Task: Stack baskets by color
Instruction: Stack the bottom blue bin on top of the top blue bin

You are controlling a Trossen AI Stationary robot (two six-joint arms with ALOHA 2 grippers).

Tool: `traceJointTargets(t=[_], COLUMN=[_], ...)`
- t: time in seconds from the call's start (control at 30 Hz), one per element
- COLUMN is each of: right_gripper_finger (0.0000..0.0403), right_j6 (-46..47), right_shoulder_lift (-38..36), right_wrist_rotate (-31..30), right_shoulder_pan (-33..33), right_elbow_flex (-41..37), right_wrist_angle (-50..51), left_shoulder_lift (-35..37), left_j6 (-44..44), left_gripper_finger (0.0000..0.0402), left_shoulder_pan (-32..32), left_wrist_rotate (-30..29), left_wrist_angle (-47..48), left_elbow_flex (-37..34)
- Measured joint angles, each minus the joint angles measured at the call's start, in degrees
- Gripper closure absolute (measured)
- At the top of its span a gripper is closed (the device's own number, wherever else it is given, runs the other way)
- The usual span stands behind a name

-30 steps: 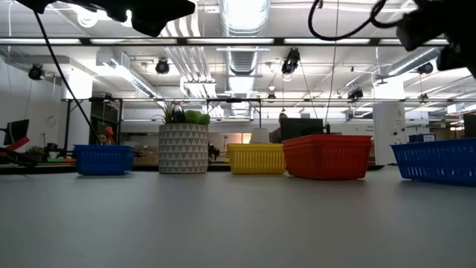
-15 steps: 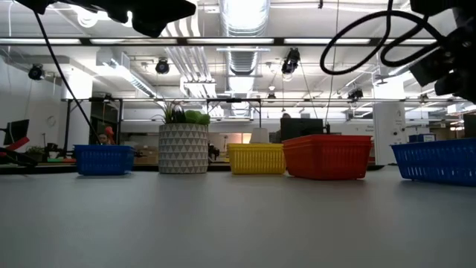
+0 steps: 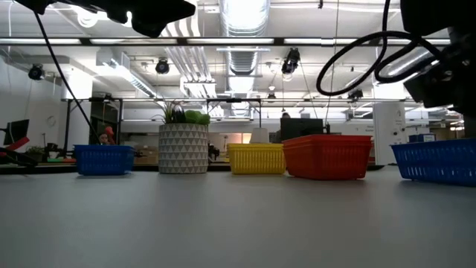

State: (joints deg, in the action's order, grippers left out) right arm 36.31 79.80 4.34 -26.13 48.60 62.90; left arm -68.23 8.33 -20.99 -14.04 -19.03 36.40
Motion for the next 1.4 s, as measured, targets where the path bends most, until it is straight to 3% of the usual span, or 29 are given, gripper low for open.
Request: traceJointTargets(t=[0.17,0.4,0.53,0.77,0.93,1.13,1.4], right_gripper_finger=[0.0387,0.0393,0.0394,0.0394,0.0394,0.0394,0.0348], right_j6=[-2.2,-2.4,-3.6,-16.4,-26.3,-43.1,-51.4], right_shoulder_lift=[0.9,1.0,2.0,11.6,20.5,26.2,30.0], right_wrist_rotate=[0.1,-0.1,-4.3,-10.5,-9.6,-7.5,-3.9], right_shoulder_pan=[0.0,0.0,0.0,2.2,5.0,7.8,11.0], right_elbow_flex=[0.1,3.9,6.6,13.5,22.7,30.1,35.2], right_wrist_angle=[-3.9,-10.2,-17.5,-29.0,-26.6,-27.4,-27.2], left_shoulder_lift=[0.0,0.0,0.0,0.0,-0.4,-2.7,-5.3], left_j6=[-0.1,-0.2,-0.2,-0.6,-5.7,-10.3,-14.1], left_gripper_finger=[0.0267,0.0267,0.0267,0.0267,0.0267,0.0267,0.0267], left_shoulder_pan=[0.0,0.0,0.0,-0.1,-0.5,-1.7,-3.2], left_wrist_rotate=[0.0,0.0,0.0,0.0,0.0,0.0,-1.2], left_wrist_angle=[0.0,-0.3,-0.5,-3.4,-3.6,-4.3,-4.5], left_elbow_flex=[0.0,0.1,0.1,0.7,0.7,0.7,0.7])
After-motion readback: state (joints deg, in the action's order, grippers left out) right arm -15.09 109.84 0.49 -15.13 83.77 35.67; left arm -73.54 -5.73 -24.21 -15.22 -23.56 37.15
